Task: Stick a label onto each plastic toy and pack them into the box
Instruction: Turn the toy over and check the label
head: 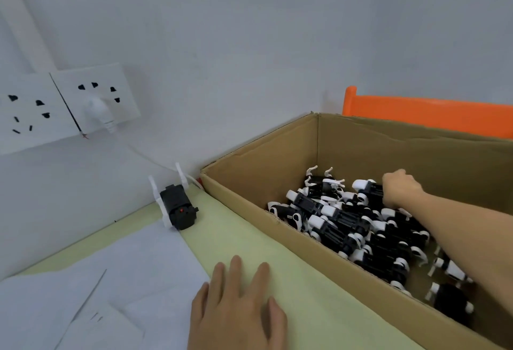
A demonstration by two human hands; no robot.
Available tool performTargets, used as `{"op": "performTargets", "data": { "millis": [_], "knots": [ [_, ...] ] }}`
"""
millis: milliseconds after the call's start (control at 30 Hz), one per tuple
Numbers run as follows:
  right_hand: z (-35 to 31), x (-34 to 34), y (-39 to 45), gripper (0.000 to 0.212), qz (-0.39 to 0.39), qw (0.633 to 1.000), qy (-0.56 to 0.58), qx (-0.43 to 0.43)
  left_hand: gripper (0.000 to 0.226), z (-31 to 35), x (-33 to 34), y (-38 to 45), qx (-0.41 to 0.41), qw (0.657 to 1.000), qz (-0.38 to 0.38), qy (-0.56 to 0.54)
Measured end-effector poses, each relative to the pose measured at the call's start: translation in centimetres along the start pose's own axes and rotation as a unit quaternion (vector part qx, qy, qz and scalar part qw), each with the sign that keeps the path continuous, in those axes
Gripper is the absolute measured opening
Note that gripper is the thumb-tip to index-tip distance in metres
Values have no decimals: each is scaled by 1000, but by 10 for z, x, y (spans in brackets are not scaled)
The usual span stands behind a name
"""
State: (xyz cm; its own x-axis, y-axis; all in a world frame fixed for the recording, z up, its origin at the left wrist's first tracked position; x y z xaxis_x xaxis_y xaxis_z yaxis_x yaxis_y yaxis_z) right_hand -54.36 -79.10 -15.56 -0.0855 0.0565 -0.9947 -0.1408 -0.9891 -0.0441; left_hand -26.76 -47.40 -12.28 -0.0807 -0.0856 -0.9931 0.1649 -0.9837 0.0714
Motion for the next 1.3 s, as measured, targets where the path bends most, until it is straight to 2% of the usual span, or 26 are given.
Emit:
{"op": "performTargets", "data": {
  "millis": [167, 300, 367, 433, 533, 633, 700, 767, 833, 867, 933, 1000, 1067, 1133, 1167, 1200, 1233, 1267, 1300],
  "knots": [
    [-10, 24, 10, 30, -2, 998, 49, -33, 52, 0, 3, 1, 9, 1000, -3, -3],
    [-22, 32, 12, 73, -90, 984, 126, -89, 53, -3, 2, 0, 17, 999, 39, 0],
    [-28, 30, 9, 75, -104, 980, 116, -122, 65, -2, 1, 1, -4, 999, 23, -43],
    [-36, 18, 1, 69, -97, 977, 111, -154, 74, -1, 4, 2, -14, 999, 22, -36],
    [-61, -18, -25, 61, -54, 968, 127, -211, 77, -2, 7, 3, -22, 999, 16, -35],
    [-92, -61, -68, 55, 67, 946, 152, -277, 65, -3, 5, 0, -17, 998, 22, -49],
    [-111, -89, -107, 48, 160, 913, 181, -328, 64, -4, 4, -2, -19, 995, 37, -88],
    [-129, -112, -153, 42, 225, 871, 212, -381, 63, -7, 1, -6, -21, 982, 79, -172],
    [-145, -124, -200, 38, 258, 828, 247, -433, 50, -12, -5, -12, -44, 936, 134, -322],
    [-152, -126, -222, 35, 265, 809, 269, -450, 40, -15, -9, -15, -58, 897, 165, -407],
    [-166, -124, -265, 28, 255, 780, 335, -464, 23, -21, -17, -21, -92, 799, 235, -545],
    [-178, -117, -309, 25, 206, 740, 450, -455, 11, -30, -26, -27, -151, 677, 273, -666],
    [-189, -108, -353, 25, 155, 692, 551, -439, 15, -43, -35, -29, -228, 565, 281, -742],
    [-202, -102, -387, 27, 135, 659, 610, -419, 16, -58, -51, -30, -290, 483, 257, -785],
    [-207, -100, -399, 29, 134, 642, 634, -409, 18, -64, -61, -34, -293, 436, 229, -819],
    [-212, -99, -410, 31, 132, 628, 654, -401, 19, -71, -72, -37, -286, 405, 204, -844],
    [-217, -97, -418, 35, 125, 623, 664, -394, 21, -81, -82, -43, -271, 411, 195, -848],
    [-221, -95, -425, 38, 113, 627, 663, -394, 24, -93, -91, -51, -258, 465, 196, -824],
    [-225, -94, -431, 42, 95, 638, 648, -405, 27, -108, -98, -61, -247, 547, 208, -772]
  ]
}}
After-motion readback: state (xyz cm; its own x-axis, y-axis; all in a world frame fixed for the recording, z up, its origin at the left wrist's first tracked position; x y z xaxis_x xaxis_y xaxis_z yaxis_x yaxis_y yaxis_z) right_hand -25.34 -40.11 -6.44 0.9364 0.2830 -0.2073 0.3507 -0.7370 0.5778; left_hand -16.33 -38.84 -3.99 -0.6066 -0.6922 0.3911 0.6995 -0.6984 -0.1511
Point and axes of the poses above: each hand's wrist, its own y-axis towards the middle knuckle, its own x-axis out of the palm, z = x × y, the point moved 1 cm from there along y, towards the middle knuckle, and after that the axes turned 1 degree about z, right-handed, at the moved point
